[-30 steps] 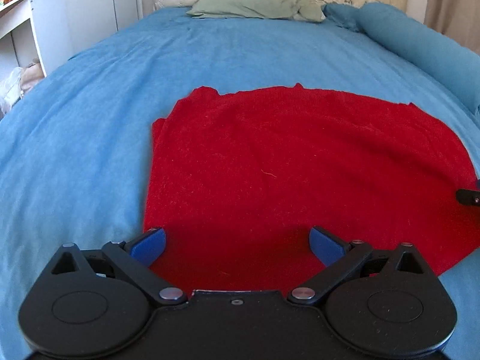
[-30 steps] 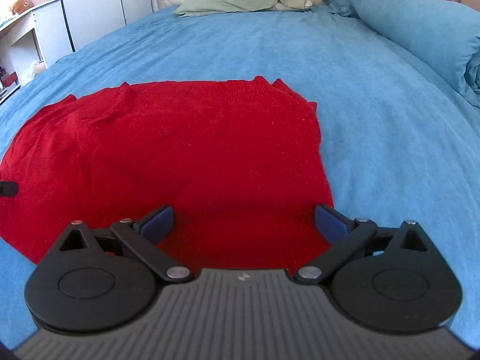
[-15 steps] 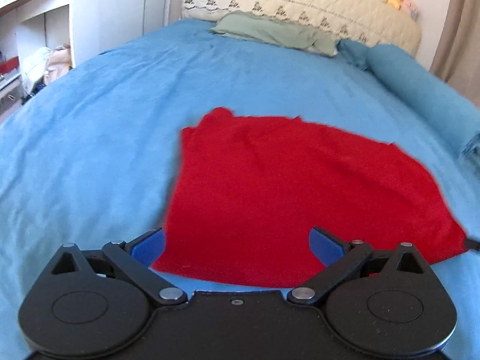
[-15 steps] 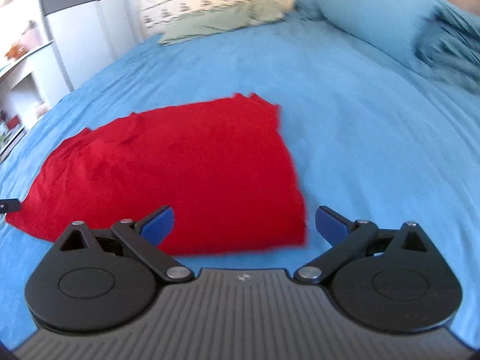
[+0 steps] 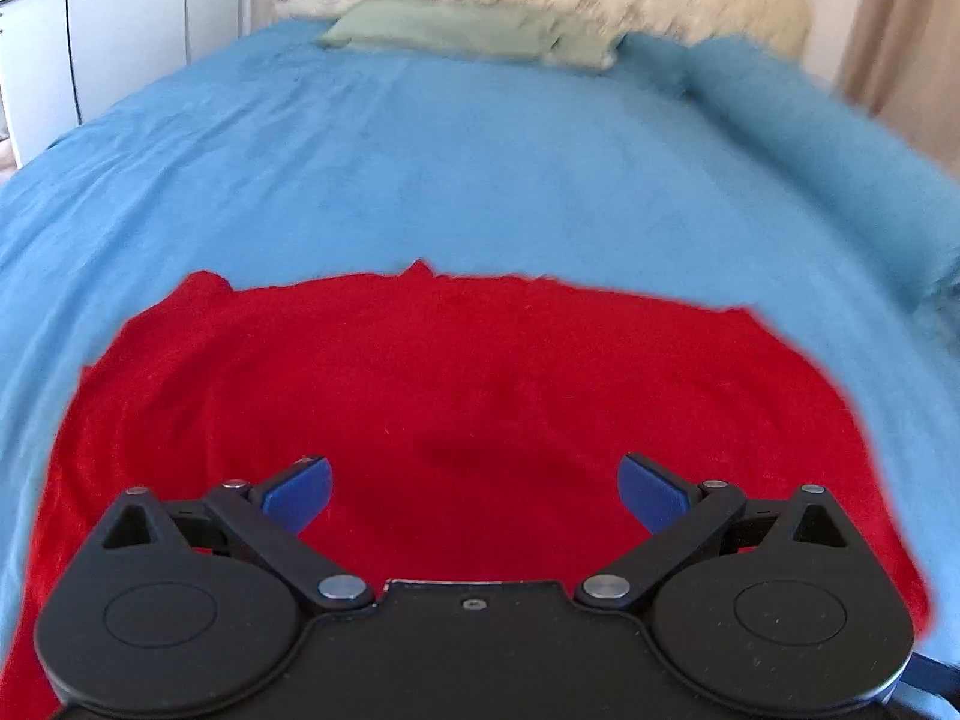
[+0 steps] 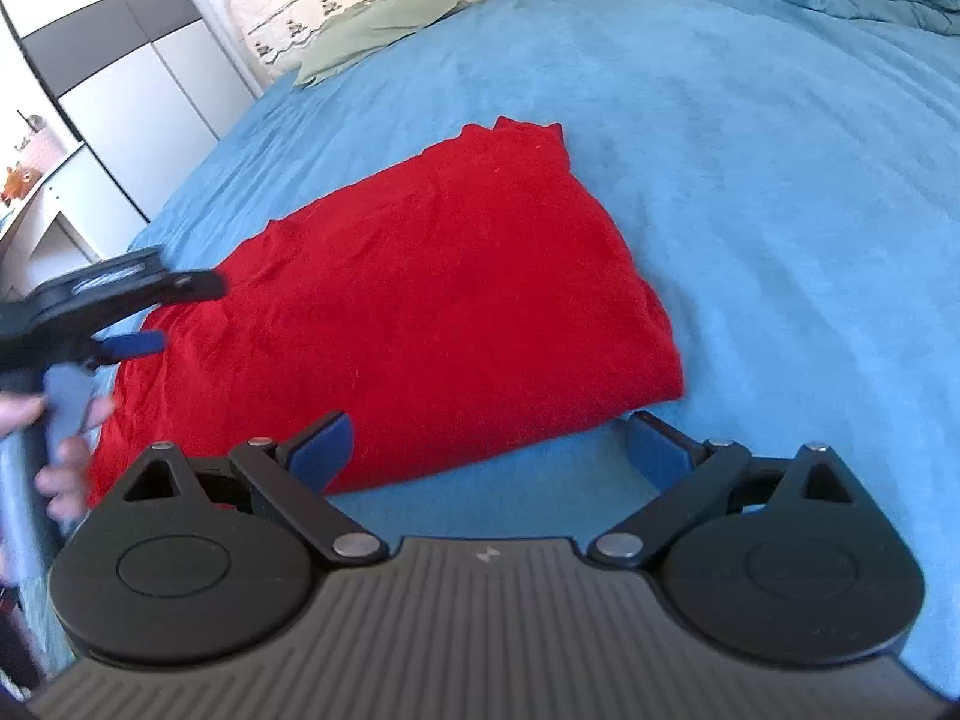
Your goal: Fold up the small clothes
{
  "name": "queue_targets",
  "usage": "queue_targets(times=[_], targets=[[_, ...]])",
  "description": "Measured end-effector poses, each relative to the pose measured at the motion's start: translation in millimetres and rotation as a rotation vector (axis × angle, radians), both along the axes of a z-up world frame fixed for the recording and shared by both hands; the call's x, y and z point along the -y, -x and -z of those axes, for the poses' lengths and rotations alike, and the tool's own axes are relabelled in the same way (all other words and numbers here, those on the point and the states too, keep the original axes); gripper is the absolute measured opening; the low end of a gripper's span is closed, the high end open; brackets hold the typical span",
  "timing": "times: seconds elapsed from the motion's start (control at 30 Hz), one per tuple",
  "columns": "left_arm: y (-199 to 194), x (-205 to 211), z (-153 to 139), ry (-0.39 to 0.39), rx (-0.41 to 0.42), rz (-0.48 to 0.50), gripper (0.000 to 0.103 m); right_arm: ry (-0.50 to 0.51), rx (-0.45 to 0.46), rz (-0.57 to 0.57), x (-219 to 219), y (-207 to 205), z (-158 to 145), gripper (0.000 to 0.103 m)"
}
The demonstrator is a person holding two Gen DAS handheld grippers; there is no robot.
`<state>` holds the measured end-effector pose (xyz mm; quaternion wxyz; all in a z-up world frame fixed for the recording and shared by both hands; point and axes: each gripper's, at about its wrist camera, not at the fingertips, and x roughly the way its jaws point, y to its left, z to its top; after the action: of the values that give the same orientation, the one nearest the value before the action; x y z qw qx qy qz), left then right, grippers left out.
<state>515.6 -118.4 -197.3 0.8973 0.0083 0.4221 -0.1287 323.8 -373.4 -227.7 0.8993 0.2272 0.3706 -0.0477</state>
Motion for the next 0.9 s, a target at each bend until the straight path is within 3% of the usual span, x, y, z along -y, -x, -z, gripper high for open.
queue_targets(times=[0.1, 0.23, 0.5, 0.63, 0.7, 0.77, 0.9], targets=[[-26, 6, 23, -0.068, -0.063, -0.033, 0.103, 0.016, 0.002, -0.016, -2, -1, 0, 0.103], [-30, 15, 26, -0.140, -0.012, -0.013, 0.103, 0.009, 0.010, -0.022, 1, -1, 1, 0.103], [22, -17, 12, -0.026, -0.039, -0.023, 0.103, -0.025, 0.072, 0.063, 8, 0, 4, 0.103], [39, -15, 15, -0.078, -0.014, 0.006, 0.103, -0.051, 0.079, 0.118, 12, -5, 9, 0.103], [41, -16, 16, -0.079, -0.007, -0.004, 0.103, -0.038, 0.077, 0.159, 10, -4, 8, 0.096], [43, -19, 14, -0.047, -0.007, -0.023, 0.103, -0.016, 0.046, 0.225, 7, 0, 7, 0.078], [43, -21, 12, -0.014, -0.020, -0.037, 0.103, -0.058, 0.002, 0.367, 2, 19, 4, 0.078]])
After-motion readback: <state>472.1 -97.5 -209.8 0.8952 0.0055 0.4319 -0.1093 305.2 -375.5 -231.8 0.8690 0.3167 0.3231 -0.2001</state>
